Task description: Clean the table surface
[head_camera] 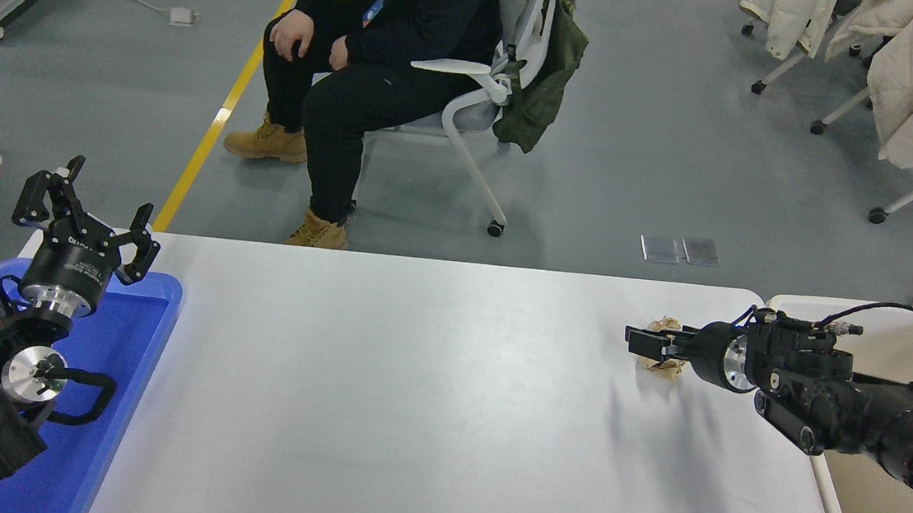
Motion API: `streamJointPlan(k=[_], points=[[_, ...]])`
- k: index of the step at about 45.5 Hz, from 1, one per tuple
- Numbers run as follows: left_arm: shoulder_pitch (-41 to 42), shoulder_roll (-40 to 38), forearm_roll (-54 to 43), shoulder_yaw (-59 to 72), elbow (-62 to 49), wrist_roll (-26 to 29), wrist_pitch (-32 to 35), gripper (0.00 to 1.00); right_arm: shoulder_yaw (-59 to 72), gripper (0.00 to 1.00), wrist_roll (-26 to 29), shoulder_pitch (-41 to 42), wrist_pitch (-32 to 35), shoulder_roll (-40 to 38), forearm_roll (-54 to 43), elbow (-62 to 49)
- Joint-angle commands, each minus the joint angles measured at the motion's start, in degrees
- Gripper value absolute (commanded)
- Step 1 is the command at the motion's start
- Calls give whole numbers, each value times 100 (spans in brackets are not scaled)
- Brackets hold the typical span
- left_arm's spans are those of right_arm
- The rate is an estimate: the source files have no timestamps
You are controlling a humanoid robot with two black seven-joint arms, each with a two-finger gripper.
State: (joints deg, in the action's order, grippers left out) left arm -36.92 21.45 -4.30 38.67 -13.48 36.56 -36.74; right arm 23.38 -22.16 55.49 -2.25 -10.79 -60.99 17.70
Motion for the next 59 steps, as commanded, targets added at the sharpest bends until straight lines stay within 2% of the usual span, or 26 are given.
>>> streamJointPlan(k=[1,12,18,21,22,25,28,29,34,44,59], points=[[0,0,-1,0,3,0,0,100,175,100,53,-109,23,446,17,-513],[0,0,-1,0,-5,0,0,100,211,100,62,-249,-39,560,17,-610],[0,0,8,0,3,0,0,100,219,99,62,-399,-74,780,8,-1058],[0,0,-1,0,3,0,0,100,237,83,53,-434,-65,824,-9,-1173],[0,0,8,0,-5,0,0,100,254,75,53,-425,-56,824,-18,-1190],[0,0,-1,0,-5,0,0,100,412,43,18,-408,-39,824,-18,-1217],[0,0,-1,0,3,0,0,100,649,7,18,-390,-30,824,-18,-1348],[0,0,-1,0,-5,0,0,100,720,0,10,-390,-13,824,-18,-1436],[0,0,-1,0,3,0,0,100,879,0,1,-399,102,912,8,-1840],[0,0,-1,0,3,0,0,100,826,0,-26,-355,190,983,26,-1902],[0,9,8,0,3,0,0,100,817,0,-421,-355,488,939,412,-1902]])
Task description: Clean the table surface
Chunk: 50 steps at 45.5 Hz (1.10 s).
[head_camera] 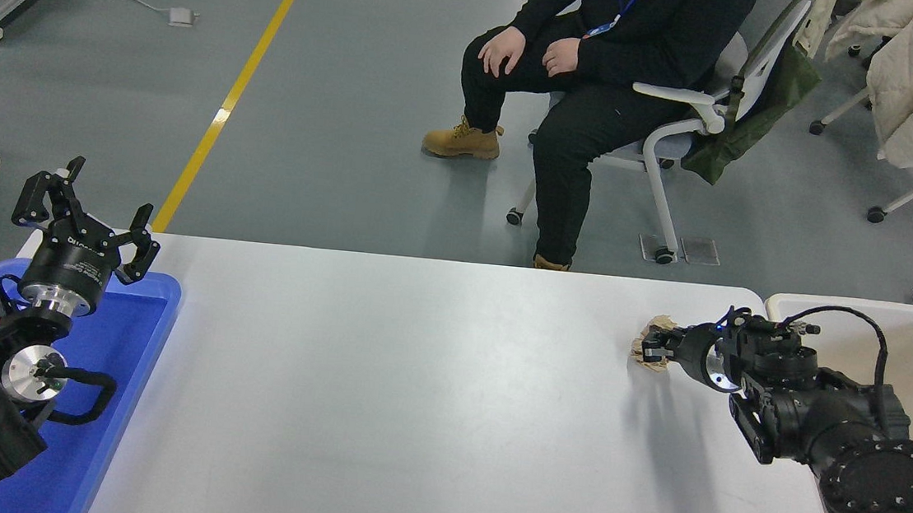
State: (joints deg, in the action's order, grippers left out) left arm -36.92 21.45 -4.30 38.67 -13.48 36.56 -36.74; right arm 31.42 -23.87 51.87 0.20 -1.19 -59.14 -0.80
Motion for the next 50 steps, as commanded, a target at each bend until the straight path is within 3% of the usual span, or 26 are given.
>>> streamJointPlan(k=[1,12,21,26,37,50], points=[[0,0,-1,0,3,0,0,100,13,0,-293,16,287,-30,262,-52],[0,0,-1,0,3,0,0,100,4,0,-1093,192,1025,-399,702,-34],[0,0,8,0,-6,0,0,100,-4,0,-1682,614,1948,-1207,1106,167],[0,0,-1,0,3,0,0,100,-13,0,-1691,912,2054,-1945,1300,1018],[0,0,-1,0,3,0,0,100,-487,0,-1490,1721,2019,-4010,1195,4085],[0,0,8,0,3,0,0,100,-1120,0,-110,1932,2002,-5364,852,5774]])
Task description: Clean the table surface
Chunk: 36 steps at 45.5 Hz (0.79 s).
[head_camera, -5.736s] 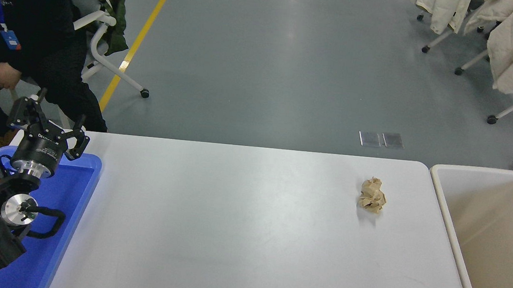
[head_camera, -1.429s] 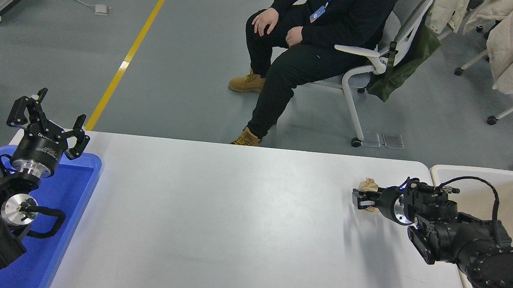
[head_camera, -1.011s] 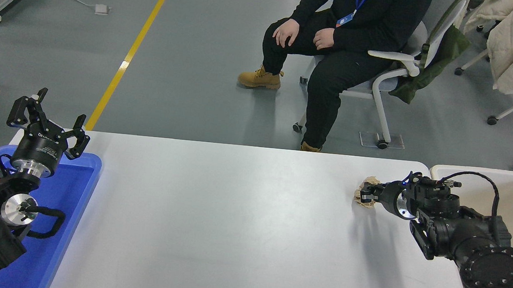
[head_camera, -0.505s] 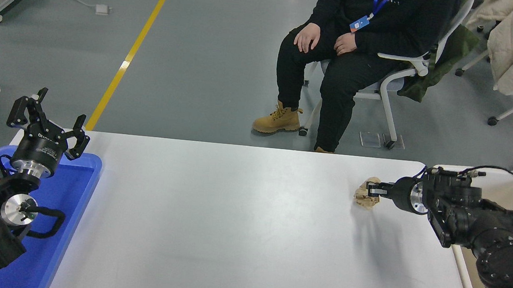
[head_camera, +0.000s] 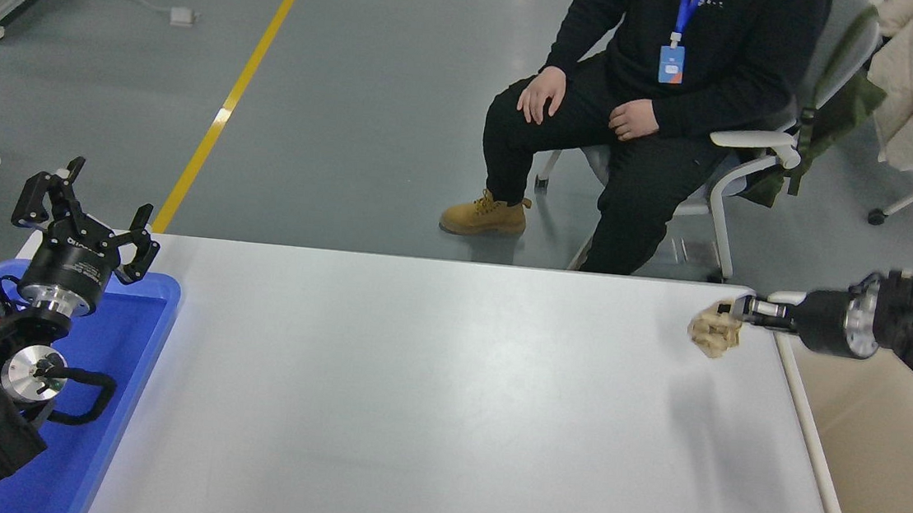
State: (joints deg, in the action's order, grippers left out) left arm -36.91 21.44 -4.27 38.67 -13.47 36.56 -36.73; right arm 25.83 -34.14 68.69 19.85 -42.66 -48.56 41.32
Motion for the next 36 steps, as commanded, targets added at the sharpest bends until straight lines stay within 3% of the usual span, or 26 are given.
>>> streamJointPlan(k=[1,11,36], points=[[0,0,-3,0,3,0,0,100,-631,0,1031,242,37,-1314,-241,1720],[0,0,5,0,3,0,0,100,-1132,0,1954,250,37,-2027,-576,2935],[0,0,-3,0,3,0,0,100,-1150,0,2043,250,37,-2194,-585,2926]])
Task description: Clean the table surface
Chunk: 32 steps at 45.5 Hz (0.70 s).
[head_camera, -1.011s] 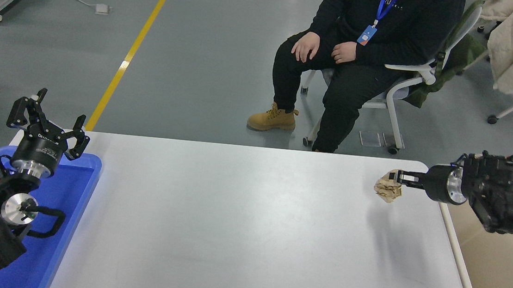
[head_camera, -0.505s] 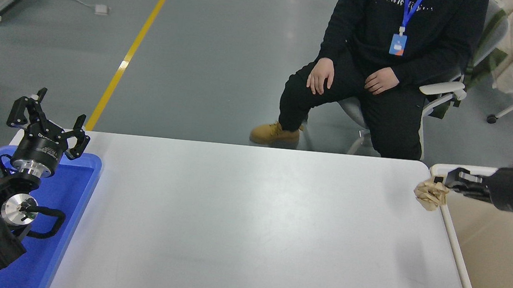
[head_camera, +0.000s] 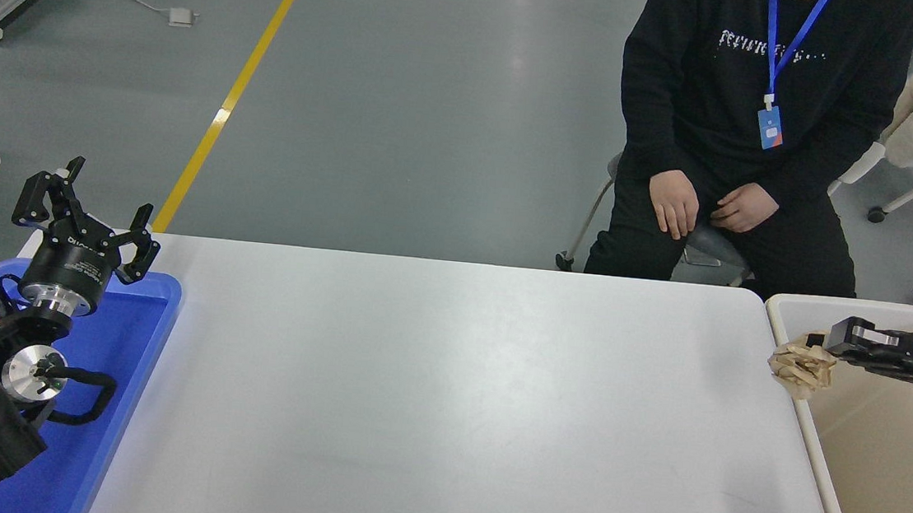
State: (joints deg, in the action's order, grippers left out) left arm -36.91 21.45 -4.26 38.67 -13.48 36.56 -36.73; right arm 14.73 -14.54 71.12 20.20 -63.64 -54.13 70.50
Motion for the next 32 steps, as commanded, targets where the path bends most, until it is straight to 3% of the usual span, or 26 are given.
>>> streamJointPlan(k=[1,9,18,23,32], points=[[0,-1,-5,0,-6,0,0,100,-41,0,83,7,1,-96,-28,-53],[0,-1,-5,0,3,0,0,100,-32,0,74,-64,19,10,-19,-1020],[0,-1,4,0,3,0,0,100,-32,0,65,-108,19,-34,34,-1152],[0,-1,-5,0,3,0,0,100,-23,0,65,-247,-34,88,34,-1775],[0,-1,-5,0,3,0,0,100,-41,4,65,-1345,-754,1344,95,-3673]])
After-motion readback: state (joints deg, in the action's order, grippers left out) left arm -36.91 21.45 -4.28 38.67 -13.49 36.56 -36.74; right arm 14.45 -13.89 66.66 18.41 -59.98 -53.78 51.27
